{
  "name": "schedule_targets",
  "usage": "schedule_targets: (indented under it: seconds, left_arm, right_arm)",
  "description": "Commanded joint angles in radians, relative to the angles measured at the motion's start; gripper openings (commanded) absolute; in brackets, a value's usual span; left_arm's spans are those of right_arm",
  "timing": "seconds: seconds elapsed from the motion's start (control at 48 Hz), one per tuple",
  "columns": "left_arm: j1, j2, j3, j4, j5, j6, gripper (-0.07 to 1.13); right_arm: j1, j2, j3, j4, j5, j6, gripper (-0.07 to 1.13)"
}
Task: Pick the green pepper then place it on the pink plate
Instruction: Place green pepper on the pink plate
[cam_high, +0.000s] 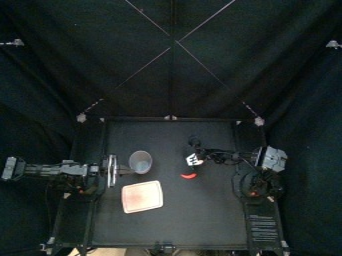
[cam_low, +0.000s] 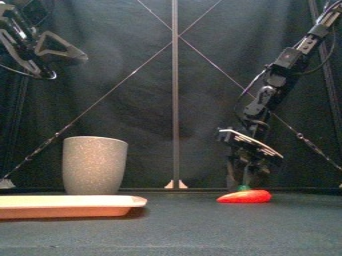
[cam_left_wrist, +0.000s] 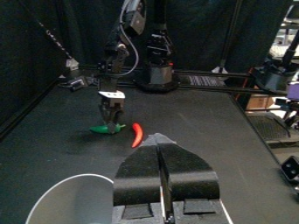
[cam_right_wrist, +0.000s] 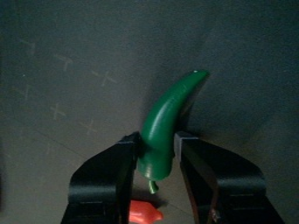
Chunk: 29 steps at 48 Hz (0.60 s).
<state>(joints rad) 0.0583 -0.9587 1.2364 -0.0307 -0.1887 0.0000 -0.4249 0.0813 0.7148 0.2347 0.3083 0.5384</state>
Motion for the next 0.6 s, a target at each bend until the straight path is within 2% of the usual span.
schedule_targets:
  seconds: [0.021, 0.188, 0.333, 0.417, 0.604]
  left_arm:
    - [0.003, 0.005, -0.011, -0.006, -0.003, -0.002, 0.03]
    - [0.003, 0.005, -0.012, -0.008, -0.003, -0.002, 0.03]
    - [0.006, 0.005, -0.014, -0.008, -0.006, 0.0, 0.03]
    - [0.012, 0.005, -0.015, -0.008, -0.009, 0.002, 0.03]
    - [0.025, 0.005, -0.02, -0.006, -0.012, 0.002, 0.03]
  right_arm:
    - [0.038, -0.032, -0.038, -0.023, 0.002, -0.005, 0.72]
    - [0.135, -0.077, -0.106, -0.08, 0.006, 0.005, 0.72]
    - [0.258, -0.083, -0.192, -0.114, 0.0, 0.002, 0.72]
    - [0.328, -0.063, -0.244, -0.143, -0.006, 0.002, 0.72]
    - [0.428, 0.026, -0.342, -0.15, -0.052, 0.005, 0.72]
